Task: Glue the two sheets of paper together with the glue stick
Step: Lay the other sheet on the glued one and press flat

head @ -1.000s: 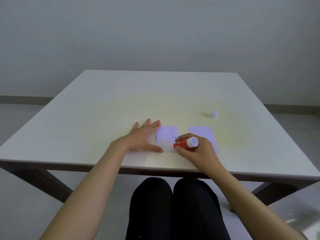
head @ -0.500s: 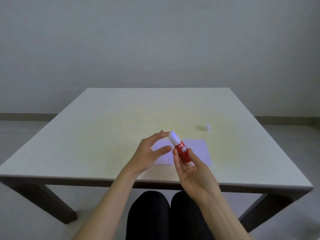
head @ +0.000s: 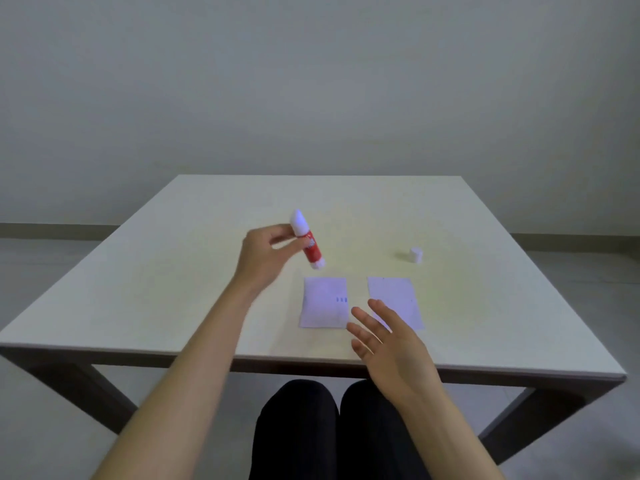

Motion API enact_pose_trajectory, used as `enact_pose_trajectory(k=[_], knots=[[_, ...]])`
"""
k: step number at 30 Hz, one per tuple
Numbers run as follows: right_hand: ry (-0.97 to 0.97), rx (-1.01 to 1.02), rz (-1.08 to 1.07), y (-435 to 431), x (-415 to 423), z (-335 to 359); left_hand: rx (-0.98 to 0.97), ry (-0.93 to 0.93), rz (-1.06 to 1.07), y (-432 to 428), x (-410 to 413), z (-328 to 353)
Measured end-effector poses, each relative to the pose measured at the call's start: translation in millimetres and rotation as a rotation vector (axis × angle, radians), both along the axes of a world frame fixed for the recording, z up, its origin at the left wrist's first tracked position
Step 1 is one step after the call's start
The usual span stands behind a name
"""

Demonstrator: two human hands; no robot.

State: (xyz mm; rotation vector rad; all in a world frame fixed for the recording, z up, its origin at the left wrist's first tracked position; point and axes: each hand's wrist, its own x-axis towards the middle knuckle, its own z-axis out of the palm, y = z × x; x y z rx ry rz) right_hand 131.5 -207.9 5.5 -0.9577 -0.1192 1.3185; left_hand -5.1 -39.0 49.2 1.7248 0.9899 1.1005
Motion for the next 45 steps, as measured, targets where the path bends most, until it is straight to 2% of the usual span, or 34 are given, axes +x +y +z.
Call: enact_pose_trajectory(k=[2, 4, 8, 11, 13, 16, 21, 25, 29, 33, 35, 37, 39, 41, 43, 45], knots=[[-0.104, 0.011, 0.005, -1.6, 3.1, -0.7, 0.042, 0.151, 0.051, 21.0, -7.6, 3.9], [-0.336, 0.027, 0.008, 1.9, 1.2, -1.3, 0.027, 0.237, 0.074, 36.1, -11.8, -0.3], [-1.278, 0.052, 0.075, 24.3, -10.6, -9.8, -0.002, 0.322, 0.114, 49.4, -11.4, -13.8], [-1.801, 0.071, 0.262, 41.8, -17.6, -16.7, -0.024, 0.339, 0.13, 49.9, -10.3, -22.9], [-2.05, 0.039, 0.38, 48.9, -19.3, -18.7, -0.035, 0.333, 0.136, 49.4, -10.6, -27.2], [-2.262, 0.015, 0.452, 50.6, -21.9, -20.0, -0.047, 0.305, 0.142, 49.9, -11.9, -30.2], [-2.391, 0.117, 0.497, 38.6, -24.6, -16.2, -0.04, 0.292, 0.142, 48.6, -11.8, -34.3], [-2.547, 0.172, 0.417, 26.4, -30.6, -11.9, -0.037, 0.245, 0.15, 43.3, -9.2, -39.4], [-2.381, 0.17, 0.232, 23.4, -29.2, -6.5, -0.053, 0.212, 0.134, 40.0, -9.6, -39.6], [-1.865, 0.117, 0.151, 21.9, -4.4, 14.3, -0.078, 0.203, 0.111, 42.3, -14.3, -40.8], [-1.682, 0.118, -0.004, 21.1, 13.3, 26.9, -0.096, 0.226, 0.098, 43.7, -15.4, -43.2], [-1.405, 0.112, -0.139, 19.7, 32.9, 36.7, -0.068, 0.26, 0.172, 38.7, -15.3, -44.4], [-1.013, 0.148, -0.18, 16.3, 52.2, 40.6, 0.112, 0.221, 0.383, 23.9, -10.2, -43.8], [-0.623, 0.19, -0.165, 11.6, 64.2, 39.8, 0.33, 0.065, 0.519, -1.6, 4.4, -41.1], [-0.363, 0.195, -0.162, 9.7, 68.1, 34.9, 0.361, -0.074, 0.421, -30.1, 26.6, -40.5], [-0.263, 0.179, -0.175, 10.3, 68.4, 28.3, 0.207, -0.142, 0.221, -53.2, 49.7, -39.8]])
